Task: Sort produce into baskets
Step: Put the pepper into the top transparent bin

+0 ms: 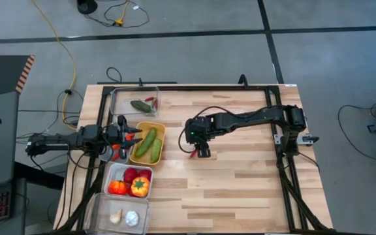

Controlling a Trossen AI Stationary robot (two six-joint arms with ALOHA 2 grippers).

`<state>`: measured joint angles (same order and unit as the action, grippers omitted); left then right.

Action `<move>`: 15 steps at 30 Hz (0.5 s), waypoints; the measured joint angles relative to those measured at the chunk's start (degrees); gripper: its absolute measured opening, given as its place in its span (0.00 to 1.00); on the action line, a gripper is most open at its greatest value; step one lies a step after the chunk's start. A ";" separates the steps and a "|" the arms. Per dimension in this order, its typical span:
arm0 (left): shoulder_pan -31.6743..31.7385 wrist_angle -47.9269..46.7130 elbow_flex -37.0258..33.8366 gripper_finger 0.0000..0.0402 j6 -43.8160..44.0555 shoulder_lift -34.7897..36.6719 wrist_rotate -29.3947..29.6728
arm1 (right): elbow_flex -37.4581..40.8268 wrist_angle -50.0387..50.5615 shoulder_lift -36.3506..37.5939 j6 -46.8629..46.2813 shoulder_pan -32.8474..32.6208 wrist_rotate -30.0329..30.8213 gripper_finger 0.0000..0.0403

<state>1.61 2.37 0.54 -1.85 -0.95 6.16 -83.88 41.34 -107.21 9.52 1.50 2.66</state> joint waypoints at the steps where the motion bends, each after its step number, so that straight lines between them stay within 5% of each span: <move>1: 0.00 -0.07 0.00 0.39 0.00 -0.05 -1.30 | 1.01 -1.09 0.02 0.00 -0.12 0.00 0.57; 15: 0.00 -0.33 -0.07 0.39 1.45 -0.05 -2.83 | 11.89 -18.84 0.02 4.07 -2.31 -7.61 0.57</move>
<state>1.61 2.04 0.47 -0.39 -0.99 3.33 -71.99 22.51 -107.20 13.59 -0.81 -4.95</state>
